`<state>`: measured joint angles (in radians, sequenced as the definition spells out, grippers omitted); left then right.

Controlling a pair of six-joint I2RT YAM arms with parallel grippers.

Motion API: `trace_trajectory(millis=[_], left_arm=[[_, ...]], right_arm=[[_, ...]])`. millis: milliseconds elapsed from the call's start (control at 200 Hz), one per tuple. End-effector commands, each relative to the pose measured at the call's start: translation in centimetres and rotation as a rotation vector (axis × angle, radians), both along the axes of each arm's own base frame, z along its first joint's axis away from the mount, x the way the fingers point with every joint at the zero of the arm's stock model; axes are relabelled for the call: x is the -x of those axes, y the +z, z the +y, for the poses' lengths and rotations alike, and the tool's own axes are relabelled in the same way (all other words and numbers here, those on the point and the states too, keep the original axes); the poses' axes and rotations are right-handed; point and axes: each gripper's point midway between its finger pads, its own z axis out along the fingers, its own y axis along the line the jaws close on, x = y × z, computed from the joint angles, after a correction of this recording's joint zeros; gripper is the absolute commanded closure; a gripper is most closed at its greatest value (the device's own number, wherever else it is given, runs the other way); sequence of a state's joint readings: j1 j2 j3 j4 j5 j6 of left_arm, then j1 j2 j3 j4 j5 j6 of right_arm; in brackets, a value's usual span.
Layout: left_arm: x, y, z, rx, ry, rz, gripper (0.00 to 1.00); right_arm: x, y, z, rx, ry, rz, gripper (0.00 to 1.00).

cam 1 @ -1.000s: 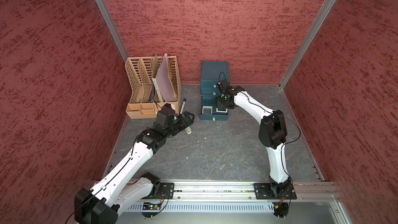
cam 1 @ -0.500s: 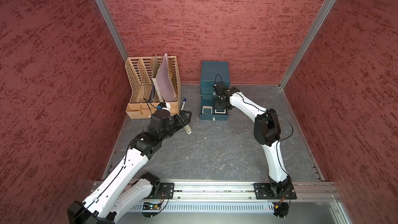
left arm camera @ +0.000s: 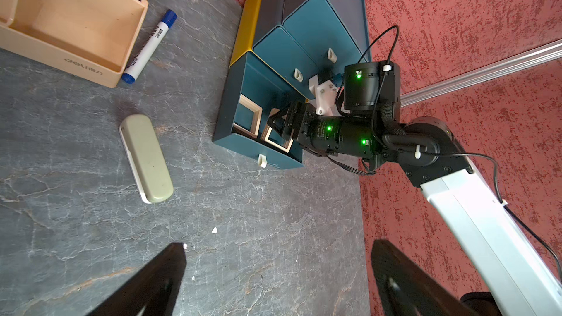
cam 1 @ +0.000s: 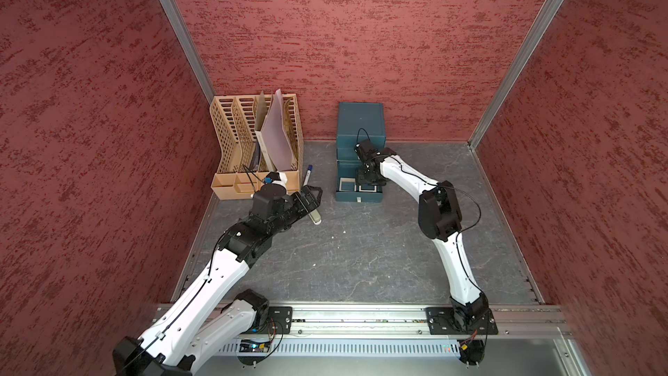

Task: Place the brooch boxes into the drawer by color
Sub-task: Place the brooch box in the drawer.

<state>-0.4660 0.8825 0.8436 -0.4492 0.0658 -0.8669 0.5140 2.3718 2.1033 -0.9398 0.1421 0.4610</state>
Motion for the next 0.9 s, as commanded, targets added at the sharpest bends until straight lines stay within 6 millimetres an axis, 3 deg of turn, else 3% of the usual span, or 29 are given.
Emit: trace_trajectory(millis=[0, 386, 897], left_arm=[[0.0, 0.0, -0.2, 0.005, -0.004, 0.0, 0.0], [0.0, 0.0, -0.6, 0.003, -0.014, 0.001, 0.0], [0.0, 0.1, -0.8, 0.003, -0.021, -0.003, 0.0]], right_arm=[[-0.2, 0.2, 0.2, 0.004, -0.007, 0.0, 0.47], [-0.3, -1.1, 0.1, 0.007, -0.016, 0.03, 0.44], [-0.2, -1.8, 0.1, 0.003, -0.011, 0.048, 0.3]])
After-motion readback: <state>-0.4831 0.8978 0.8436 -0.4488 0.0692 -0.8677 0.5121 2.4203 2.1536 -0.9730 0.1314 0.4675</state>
